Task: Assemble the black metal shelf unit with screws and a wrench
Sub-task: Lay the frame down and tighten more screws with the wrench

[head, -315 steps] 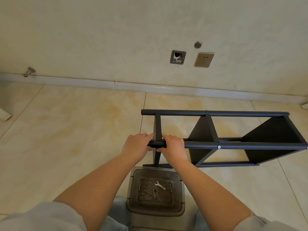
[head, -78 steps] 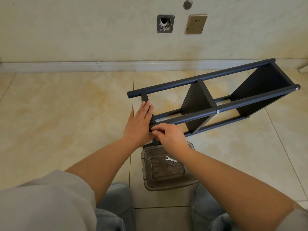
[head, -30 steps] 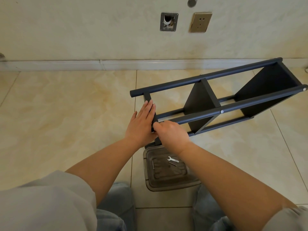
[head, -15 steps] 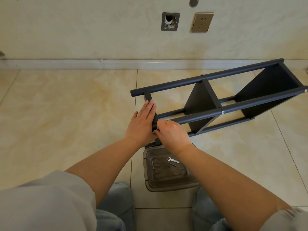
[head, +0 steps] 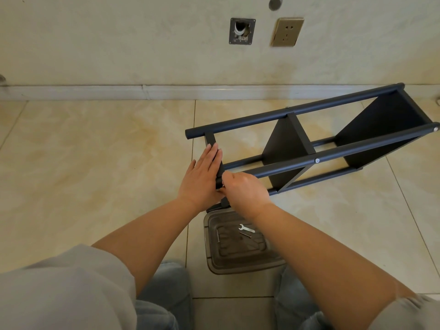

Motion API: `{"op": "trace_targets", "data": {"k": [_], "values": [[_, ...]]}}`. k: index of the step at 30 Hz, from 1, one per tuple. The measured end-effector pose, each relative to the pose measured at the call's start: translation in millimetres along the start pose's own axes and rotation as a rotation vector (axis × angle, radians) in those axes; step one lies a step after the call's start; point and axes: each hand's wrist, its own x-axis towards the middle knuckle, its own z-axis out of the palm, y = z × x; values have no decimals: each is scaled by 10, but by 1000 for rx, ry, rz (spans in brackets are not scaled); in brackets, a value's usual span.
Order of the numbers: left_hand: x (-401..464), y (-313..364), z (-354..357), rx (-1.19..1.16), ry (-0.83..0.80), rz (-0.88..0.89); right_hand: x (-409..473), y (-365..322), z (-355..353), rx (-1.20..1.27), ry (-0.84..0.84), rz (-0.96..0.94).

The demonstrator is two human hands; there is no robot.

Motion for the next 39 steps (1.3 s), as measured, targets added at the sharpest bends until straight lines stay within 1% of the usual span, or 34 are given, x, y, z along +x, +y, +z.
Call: {"op": "trace_targets", "data": {"k": [1,3,5,10,14,17,21,23,26,28,33,39], "values": [[1,-1,5,1,1,2,9,2,-1,16,-2,17],[5,-4,0,-9,10,7,36,-9,-5,101,4,123],[8,-2,-9,-21,18,8,42,-31,-8,166,15,187],[-14,-4,7,-7,7,4,25,-3,-1,46,-19,73],[5,4,-21,-22,11,2,60,-68,-10,218,-21,256],[-7,3,-19,-20,14,8,63,-73,-35,144,-52,220],[-15,-16,10,-17,10,12,27,-54,-78,-47,-47,50],[-8,-23,18,-13,10,14,14,-60,-70,-81,-48,-10],[-10,-32,37,-11,9,16,24,-42,-63,-86,-38,-35],[-16,-34,38,-15,11,19,38,-34,-52,-80,-36,-30],[-1,-33,20,-37,21,22,78,-70,-65,5,-43,110],[-5,-31,22,-32,20,20,82,-59,-68,-20,-68,116]]}}
